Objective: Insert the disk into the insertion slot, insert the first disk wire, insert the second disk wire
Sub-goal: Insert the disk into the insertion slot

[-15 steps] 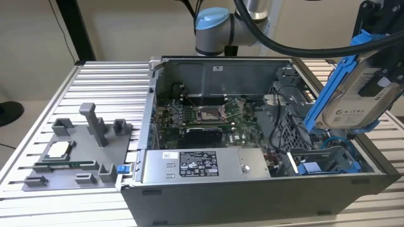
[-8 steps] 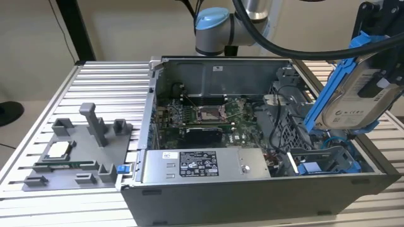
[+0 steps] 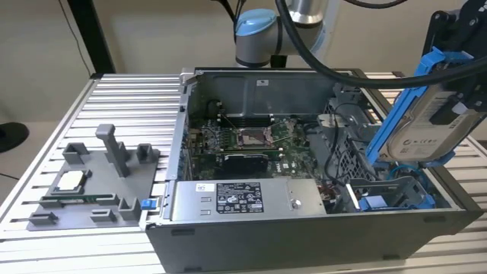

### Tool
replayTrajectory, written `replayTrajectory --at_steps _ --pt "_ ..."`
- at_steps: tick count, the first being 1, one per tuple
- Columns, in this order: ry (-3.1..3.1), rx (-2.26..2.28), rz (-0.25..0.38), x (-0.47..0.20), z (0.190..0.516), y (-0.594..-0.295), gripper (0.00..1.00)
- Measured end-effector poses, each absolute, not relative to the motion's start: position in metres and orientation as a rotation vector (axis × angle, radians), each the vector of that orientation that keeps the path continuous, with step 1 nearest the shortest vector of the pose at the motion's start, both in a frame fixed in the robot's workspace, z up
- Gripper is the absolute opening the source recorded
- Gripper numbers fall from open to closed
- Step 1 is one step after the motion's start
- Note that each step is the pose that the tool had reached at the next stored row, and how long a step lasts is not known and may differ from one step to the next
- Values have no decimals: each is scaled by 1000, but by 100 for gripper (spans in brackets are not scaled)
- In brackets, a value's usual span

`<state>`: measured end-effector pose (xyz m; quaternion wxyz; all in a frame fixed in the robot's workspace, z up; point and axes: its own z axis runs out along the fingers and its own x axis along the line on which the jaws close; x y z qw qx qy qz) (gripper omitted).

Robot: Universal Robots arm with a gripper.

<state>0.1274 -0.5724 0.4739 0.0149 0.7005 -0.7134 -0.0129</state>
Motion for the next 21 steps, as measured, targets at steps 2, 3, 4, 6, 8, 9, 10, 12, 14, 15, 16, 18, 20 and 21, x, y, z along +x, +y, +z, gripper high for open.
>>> replayTrajectory --at_steps 2,3,4,6,8,9,10,12,14,15,16,18,20,21 --pt "-2220 2180 -40 128 472 -573 0" --pt "-2220 2180 -40 128 471 -573 0" --pt "-2220 2180 -40 128 469 -574 0" --pt "-2220 2180 -40 128 467 -574 0" --pt "-2220 2180 -40 128 465 -574 0" --pt "-2220 2180 -40 128 464 -574 0" --pt "-2220 2180 -40 128 463 -574 0" --pt "-2220 2180 -40 128 461 -574 0" --pt "-2220 2180 -40 128 460 -574 0" --pt "-2220 2180 -40 128 459 -574 0" --pt "-2220 2180 -40 128 458 -574 0" --pt "-2220 2180 -40 128 457 -574 0" --pt "-2220 2180 -40 128 456 -574 0" --pt "-2220 2180 -40 128 456 -574 0"
